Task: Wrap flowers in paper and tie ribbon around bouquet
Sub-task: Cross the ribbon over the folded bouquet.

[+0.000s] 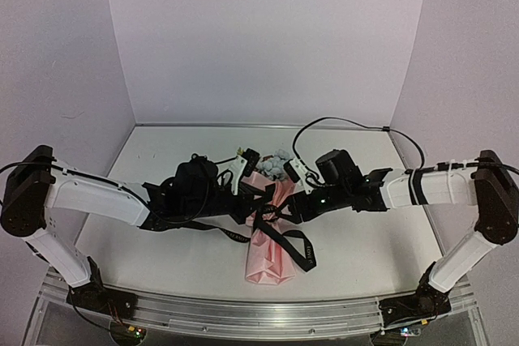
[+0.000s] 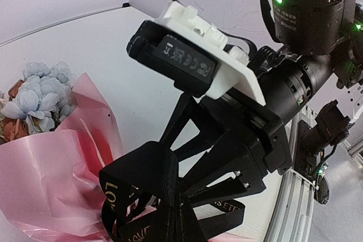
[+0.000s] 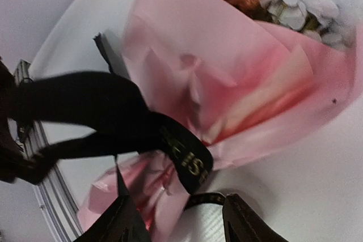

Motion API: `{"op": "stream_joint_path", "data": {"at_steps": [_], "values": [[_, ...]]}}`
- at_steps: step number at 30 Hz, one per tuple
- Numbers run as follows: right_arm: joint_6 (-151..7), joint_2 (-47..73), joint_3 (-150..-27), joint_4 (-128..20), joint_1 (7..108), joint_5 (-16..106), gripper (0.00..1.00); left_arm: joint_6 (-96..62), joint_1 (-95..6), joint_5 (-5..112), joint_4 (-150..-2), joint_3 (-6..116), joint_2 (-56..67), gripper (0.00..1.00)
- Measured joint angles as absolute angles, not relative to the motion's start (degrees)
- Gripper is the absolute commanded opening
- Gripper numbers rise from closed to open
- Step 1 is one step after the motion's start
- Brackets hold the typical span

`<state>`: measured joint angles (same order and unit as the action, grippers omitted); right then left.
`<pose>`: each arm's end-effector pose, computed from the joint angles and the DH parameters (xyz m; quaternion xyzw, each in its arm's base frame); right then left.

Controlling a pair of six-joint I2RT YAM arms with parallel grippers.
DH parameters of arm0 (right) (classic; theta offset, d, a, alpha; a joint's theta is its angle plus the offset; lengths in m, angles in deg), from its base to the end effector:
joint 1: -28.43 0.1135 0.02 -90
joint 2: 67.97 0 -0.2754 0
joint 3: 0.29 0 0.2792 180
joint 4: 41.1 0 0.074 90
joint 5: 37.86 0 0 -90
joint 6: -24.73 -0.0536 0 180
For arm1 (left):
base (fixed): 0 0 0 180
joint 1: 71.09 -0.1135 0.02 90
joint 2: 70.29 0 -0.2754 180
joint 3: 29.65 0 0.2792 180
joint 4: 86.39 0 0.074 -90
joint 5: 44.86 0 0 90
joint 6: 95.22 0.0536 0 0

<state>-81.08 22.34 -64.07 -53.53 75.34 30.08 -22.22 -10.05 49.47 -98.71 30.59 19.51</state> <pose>0.2363 0.2821 0.1864 -0.3169 0.8312 0.3675 0.2712 0.1822 -0.3376 0.2134 0.3224 0.7374 -0.3968 0.4413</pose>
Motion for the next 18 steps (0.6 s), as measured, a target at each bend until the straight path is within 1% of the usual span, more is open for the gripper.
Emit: {"op": "stream_joint_path", "data": {"at_steps": [2,9,18], "values": [[-80.96,22.34,-64.11,-51.09,75.43,28.29,0.49,-22.26,-10.15,49.61,-98.71,30.59,19.51,0.00],[-81.40,22.34,-64.04,-48.71,76.77,23.88,0.48,-22.83,-10.32,51.16,-98.67,30.61,19.51,0.00],[-80.52,22.34,-60.49,-48.58,78.39,22.64,0.45,-23.23,-10.32,52.50,-98.45,30.63,19.30,0.00]]}}
